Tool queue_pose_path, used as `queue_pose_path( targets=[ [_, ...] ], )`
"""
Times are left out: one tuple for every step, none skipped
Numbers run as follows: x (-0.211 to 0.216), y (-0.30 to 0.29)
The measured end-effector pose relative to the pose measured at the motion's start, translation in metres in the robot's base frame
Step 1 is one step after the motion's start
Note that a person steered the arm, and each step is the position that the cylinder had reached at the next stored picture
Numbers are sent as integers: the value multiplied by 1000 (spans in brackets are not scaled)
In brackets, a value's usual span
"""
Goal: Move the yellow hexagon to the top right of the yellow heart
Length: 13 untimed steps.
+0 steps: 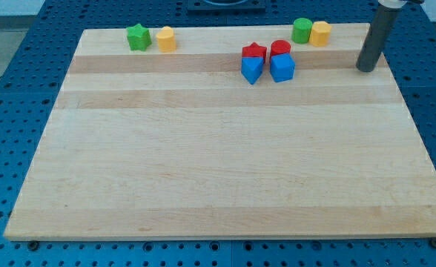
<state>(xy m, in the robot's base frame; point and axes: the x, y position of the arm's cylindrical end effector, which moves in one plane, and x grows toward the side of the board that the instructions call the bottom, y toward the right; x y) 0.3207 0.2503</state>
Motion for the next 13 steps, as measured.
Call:
queue_pose_path(
  targets=[
    [0, 0],
    [-4, 36],
    [-44, 50],
    [-88, 46],
    [-95, 15],
    [-95, -23],
    [-94, -50],
    [-94, -59],
    [-95, -82],
    [-95, -114],
    [-95, -144],
    [-95, -141],
    [-87, -108]
  ],
)
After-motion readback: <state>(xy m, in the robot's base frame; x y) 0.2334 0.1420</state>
